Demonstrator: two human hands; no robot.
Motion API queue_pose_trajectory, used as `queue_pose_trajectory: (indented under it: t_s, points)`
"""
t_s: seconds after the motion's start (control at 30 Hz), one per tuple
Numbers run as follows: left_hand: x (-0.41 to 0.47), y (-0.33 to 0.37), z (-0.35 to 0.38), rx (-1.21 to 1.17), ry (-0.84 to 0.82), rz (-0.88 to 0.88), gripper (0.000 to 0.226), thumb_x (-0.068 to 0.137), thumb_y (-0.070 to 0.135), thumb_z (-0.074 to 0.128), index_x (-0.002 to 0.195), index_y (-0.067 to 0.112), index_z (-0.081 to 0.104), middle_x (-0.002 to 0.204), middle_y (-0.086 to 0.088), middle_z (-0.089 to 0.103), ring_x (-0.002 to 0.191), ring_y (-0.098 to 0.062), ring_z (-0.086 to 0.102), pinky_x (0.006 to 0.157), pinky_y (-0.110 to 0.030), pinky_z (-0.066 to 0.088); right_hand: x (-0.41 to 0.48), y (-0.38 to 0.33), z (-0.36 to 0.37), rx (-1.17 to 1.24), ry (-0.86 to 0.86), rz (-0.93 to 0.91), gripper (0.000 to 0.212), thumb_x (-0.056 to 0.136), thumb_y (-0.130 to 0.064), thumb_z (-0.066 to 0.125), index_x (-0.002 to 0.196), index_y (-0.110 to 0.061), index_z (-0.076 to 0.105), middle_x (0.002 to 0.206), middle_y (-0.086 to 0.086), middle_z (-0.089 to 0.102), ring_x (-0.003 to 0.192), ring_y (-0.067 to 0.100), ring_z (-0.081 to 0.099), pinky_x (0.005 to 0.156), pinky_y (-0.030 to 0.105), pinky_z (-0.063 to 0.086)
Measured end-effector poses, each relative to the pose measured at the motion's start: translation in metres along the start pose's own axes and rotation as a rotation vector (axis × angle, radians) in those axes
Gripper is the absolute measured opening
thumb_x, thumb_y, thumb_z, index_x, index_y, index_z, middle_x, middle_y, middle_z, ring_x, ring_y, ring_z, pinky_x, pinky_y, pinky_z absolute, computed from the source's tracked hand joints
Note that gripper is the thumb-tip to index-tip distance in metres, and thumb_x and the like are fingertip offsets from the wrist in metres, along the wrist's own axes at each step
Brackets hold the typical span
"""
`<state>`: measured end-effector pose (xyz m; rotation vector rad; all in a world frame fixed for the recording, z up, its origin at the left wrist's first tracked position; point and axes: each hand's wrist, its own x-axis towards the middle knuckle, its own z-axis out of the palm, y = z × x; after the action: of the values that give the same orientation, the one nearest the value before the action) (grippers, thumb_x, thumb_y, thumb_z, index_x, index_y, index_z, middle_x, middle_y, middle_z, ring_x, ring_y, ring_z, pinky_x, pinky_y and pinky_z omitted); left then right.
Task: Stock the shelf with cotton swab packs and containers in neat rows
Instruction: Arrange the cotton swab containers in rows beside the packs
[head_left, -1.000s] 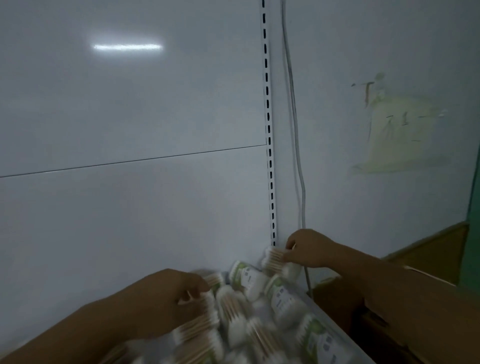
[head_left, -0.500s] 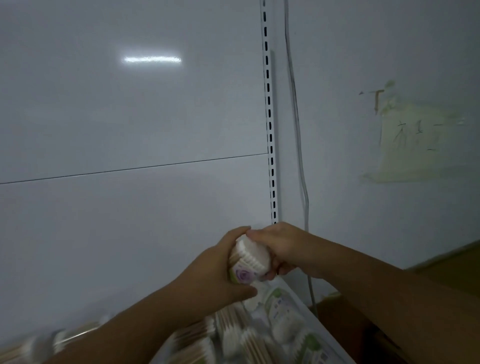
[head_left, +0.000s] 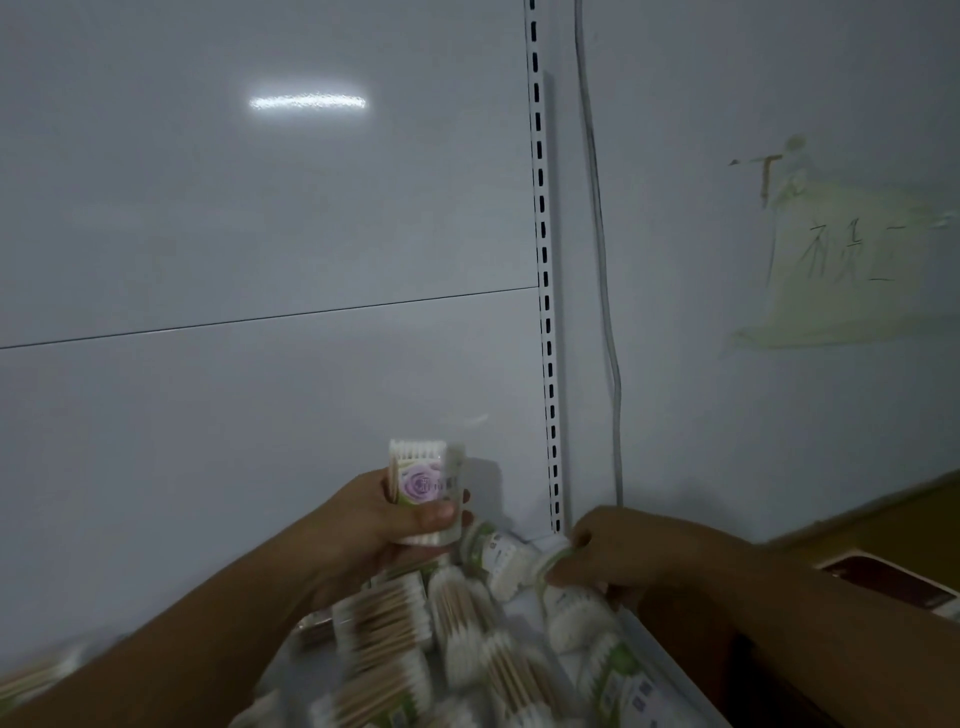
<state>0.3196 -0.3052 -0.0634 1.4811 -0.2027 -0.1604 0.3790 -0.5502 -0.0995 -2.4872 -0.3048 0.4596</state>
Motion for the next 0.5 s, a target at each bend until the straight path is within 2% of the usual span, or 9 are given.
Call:
queue_pose_trajectory:
  t_s: [0.07, 0.13, 0.2, 0.27, 0.33, 0.4, 0.5]
  points:
    - [-0.002, 0.0, -0.002, -0.065, -0.019, -0.016, 0.038, 0.063, -0.001, 0.067, 0.101, -0.001, 0.069, 0.107, -0.021, 0.07, 0.092, -0.029, 0.071, 0.068, -0.032, 0.06, -0.002, 0.003, -0.008, 0.212, -0.009, 0.011, 0.035, 0.079, -0.037, 0.073, 0.097, -0.009, 0.062, 0.095, 0.011, 0.065, 0.068, 0.021, 0.068, 0.055, 0.025, 0.053]
    - [-0.007, 0.002, -0.003, -0.11, -0.058, -0.022, 0.038, 0.061, 0.001, 0.074, 0.099, -0.001, 0.071, 0.107, -0.022, 0.07, 0.094, -0.03, 0.071, 0.068, -0.034, 0.06, -0.003, 0.004, -0.014, 0.481, -0.033, -0.043, 0.031, 0.082, -0.025, 0.071, 0.109, -0.014, 0.06, 0.104, 0.012, 0.066, 0.076, 0.024, 0.071, 0.061, 0.026, 0.055]
    - [-0.011, 0.004, -0.002, -0.125, -0.12, -0.026, 0.058, 0.046, 0.012, 0.094, 0.1, 0.001, 0.074, 0.11, -0.02, 0.07, 0.098, -0.03, 0.07, 0.073, -0.037, 0.06, -0.003, 0.0, -0.015, 0.807, -0.042, -0.127, 0.029, 0.084, -0.015, 0.069, 0.112, -0.015, 0.064, 0.103, 0.012, 0.068, 0.08, 0.024, 0.072, 0.065, 0.028, 0.056]
    - [-0.015, 0.002, -0.001, -0.152, -0.191, -0.031, 0.077, 0.028, 0.022, 0.1, 0.1, 0.007, 0.076, 0.11, -0.017, 0.07, 0.098, -0.028, 0.07, 0.079, -0.039, 0.059, -0.004, -0.01, -0.009, 1.048, -0.017, -0.161, 0.023, 0.08, -0.016, 0.071, 0.102, -0.01, 0.069, 0.096, 0.014, 0.071, 0.077, 0.025, 0.072, 0.062, 0.029, 0.056]
    - [-0.018, -0.001, 0.001, -0.175, -0.248, -0.037, 0.081, 0.025, 0.027, 0.1, 0.101, 0.011, 0.076, 0.108, -0.014, 0.071, 0.097, -0.025, 0.07, 0.084, -0.038, 0.057, -0.005, -0.024, 0.001, 1.135, -0.01, -0.153, 0.036, 0.073, -0.031, 0.074, 0.101, -0.009, 0.069, 0.093, 0.015, 0.073, 0.08, 0.029, 0.072, 0.059, 0.029, 0.057]
    - [-0.021, -0.004, 0.007, -0.19, -0.292, -0.037, 0.08, 0.029, 0.032, 0.099, 0.104, 0.014, 0.076, 0.109, -0.012, 0.071, 0.098, -0.023, 0.069, 0.085, -0.037, 0.057, -0.008, -0.04, 0.011, 1.114, -0.035, -0.173, 0.051, 0.069, -0.047, 0.073, 0.104, -0.01, 0.068, 0.093, 0.014, 0.074, 0.083, 0.03, 0.072, 0.06, 0.029, 0.057]
    - [-0.02, -0.001, 0.013, -0.226, -0.32, 0.026, 0.078, 0.04, 0.036, 0.097, 0.111, 0.012, 0.072, 0.119, -0.017, 0.066, 0.108, -0.03, 0.064, 0.091, -0.041, 0.054, -0.013, -0.056, 0.021, 0.975, -0.099, -0.324, 0.051, 0.069, -0.052, 0.071, 0.102, -0.014, 0.067, 0.086, 0.006, 0.075, 0.077, 0.023, 0.072, 0.059, 0.025, 0.055]
